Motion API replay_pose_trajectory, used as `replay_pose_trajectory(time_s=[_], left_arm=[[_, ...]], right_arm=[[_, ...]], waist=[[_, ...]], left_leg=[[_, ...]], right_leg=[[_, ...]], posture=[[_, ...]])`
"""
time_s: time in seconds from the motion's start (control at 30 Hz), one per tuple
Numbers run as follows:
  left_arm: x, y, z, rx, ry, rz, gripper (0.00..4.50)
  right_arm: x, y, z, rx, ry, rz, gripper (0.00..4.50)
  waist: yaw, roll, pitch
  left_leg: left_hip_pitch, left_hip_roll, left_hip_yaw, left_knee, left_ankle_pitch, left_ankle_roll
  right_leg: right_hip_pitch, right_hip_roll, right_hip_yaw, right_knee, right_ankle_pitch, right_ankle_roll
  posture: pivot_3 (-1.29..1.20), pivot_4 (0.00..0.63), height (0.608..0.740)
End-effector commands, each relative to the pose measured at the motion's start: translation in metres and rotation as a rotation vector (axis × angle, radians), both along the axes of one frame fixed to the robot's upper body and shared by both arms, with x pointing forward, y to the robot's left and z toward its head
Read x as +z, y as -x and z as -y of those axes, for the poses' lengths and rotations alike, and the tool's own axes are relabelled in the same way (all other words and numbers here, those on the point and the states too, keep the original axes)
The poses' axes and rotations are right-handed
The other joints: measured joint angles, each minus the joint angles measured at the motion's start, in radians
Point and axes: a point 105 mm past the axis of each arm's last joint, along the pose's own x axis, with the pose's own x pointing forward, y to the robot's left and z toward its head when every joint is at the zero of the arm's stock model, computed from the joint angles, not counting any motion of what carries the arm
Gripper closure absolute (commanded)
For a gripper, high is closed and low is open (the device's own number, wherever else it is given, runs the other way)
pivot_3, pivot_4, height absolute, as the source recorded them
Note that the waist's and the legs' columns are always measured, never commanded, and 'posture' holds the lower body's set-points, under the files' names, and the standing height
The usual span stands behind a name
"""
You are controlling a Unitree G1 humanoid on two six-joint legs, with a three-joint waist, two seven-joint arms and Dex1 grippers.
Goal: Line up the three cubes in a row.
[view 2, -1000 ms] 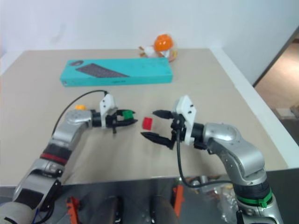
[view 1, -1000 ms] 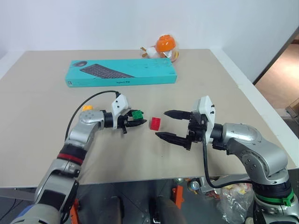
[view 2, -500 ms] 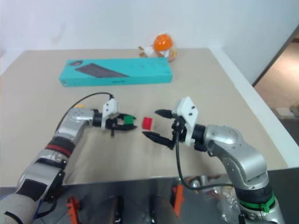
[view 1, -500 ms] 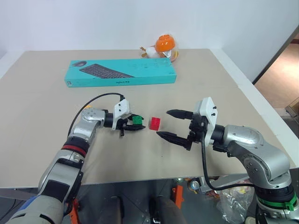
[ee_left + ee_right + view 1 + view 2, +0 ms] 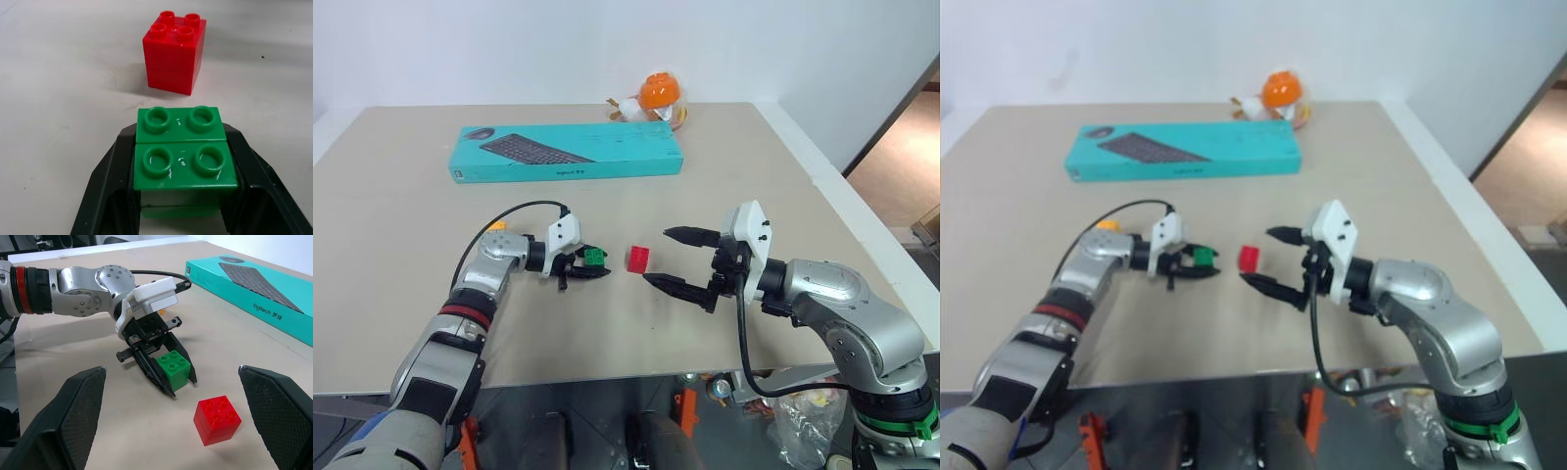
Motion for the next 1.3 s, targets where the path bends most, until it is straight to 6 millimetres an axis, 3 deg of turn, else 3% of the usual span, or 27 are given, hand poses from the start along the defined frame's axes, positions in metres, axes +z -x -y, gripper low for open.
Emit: replay_pose_trajectory(time_s=[0.03,0.1,0.17,0.37,0.63,0.8,0.9,1.0,1.1,1.23,1.3], left_arm=[[0.006,-0.001,-0.002,-0.017,-0.019,0.022,3.12],[0.005,-0.001,-0.002,-0.022,-0.032,0.024,3.12],[0.005,-0.001,-0.001,-0.026,-0.037,0.029,2.07],[0.015,-0.004,-0.001,-0.029,-0.036,0.082,0.06],[0.049,0.011,-0.028,0.015,-0.001,0.147,0.02],[0.079,0.036,-0.051,0.173,0.148,0.067,0.02],[0.095,0.038,-0.074,0.382,0.274,0.056,0.02],[0.098,0.034,-0.103,0.639,0.374,0.111,0.02],[0.095,0.034,-0.119,0.821,0.433,0.169,0.02],[0.083,0.030,-0.147,1.130,0.481,0.248,0.02],[0.073,0.031,-0.152,1.222,0.467,0.270,0.02]], right_arm=[[0.012,0.001,0.001,0.002,0.003,0.061,0.00],[0.012,0.001,0.001,0.002,0.004,0.060,0.00],[0.012,0.001,0.001,0.003,0.002,0.060,0.00],[0.011,0.001,0.000,0.007,0.000,0.057,0.00],[0.013,-0.001,0.000,0.024,0.006,0.061,0.00],[0.014,-0.003,0.002,0.039,0.012,0.063,0.00],[0.015,-0.005,0.003,0.052,0.015,0.060,0.00],[0.015,-0.008,0.003,0.070,0.019,0.059,0.00],[0.015,-0.011,0.002,0.094,0.026,0.056,0.00],[0.016,-0.015,-0.002,0.126,0.034,0.059,0.00],[0.016,-0.017,-0.003,0.137,0.039,0.060,0.00]], waist=[[0.000,0.000,0.000],[0.000,0.000,0.000],[0.000,0.000,0.000],[0.000,0.000,0.000],[-0.004,0.000,0.000],[-0.003,0.000,0.000],[-0.002,0.000,0.000],[-0.002,0.000,0.000],[-0.001,0.000,0.000],[0.000,0.000,0.000],[0.001,0.000,0.000]], left_leg=[[0.000,0.000,0.000,0.000,0.000,0.000],[0.000,0.000,0.000,0.000,0.000,0.000],[0.000,0.000,0.000,0.000,0.000,0.000],[0.000,0.000,0.000,0.001,0.000,0.000],[0.001,0.002,0.001,0.001,0.000,0.000],[0.001,0.004,0.002,0.001,0.000,0.000],[0.001,0.006,0.002,0.001,0.000,0.000],[0.003,0.006,0.002,0.003,0.000,0.000],[0.003,0.005,0.003,0.003,0.000,0.000],[0.003,0.004,0.003,0.004,0.000,0.000],[0.002,0.003,0.003,0.004,0.000,0.001]], right_leg=[[0.000,0.000,0.000,0.000,0.000,0.000],[0.000,0.000,0.000,0.000,0.000,0.000],[0.000,0.000,0.000,0.000,0.000,0.000],[0.000,0.000,0.000,0.000,0.000,0.000],[0.000,0.002,0.002,0.000,0.001,0.000],[0.000,0.002,0.002,0.000,0.001,0.000],[0.000,0.002,0.002,0.000,0.001,0.000],[0.001,0.001,0.002,0.000,0.001,0.000],[0.002,0.000,0.002,0.000,0.002,0.001],[0.002,-0.001,0.003,0.000,0.003,0.002],[0.002,-0.001,0.004,0.000,0.004,0.002]], posture=[[0.00,0.150,0.740],[0.00,0.150,0.740],[0.00,0.150,0.740],[0.00,0.150,0.740],[0.00,0.150,0.740],[0.00,0.150,0.740],[0.00,0.150,0.740],[0.00,0.150,0.740],[0.00,0.150,0.740],[0.00,0.150,0.740],[0.00,0.150,0.740]])
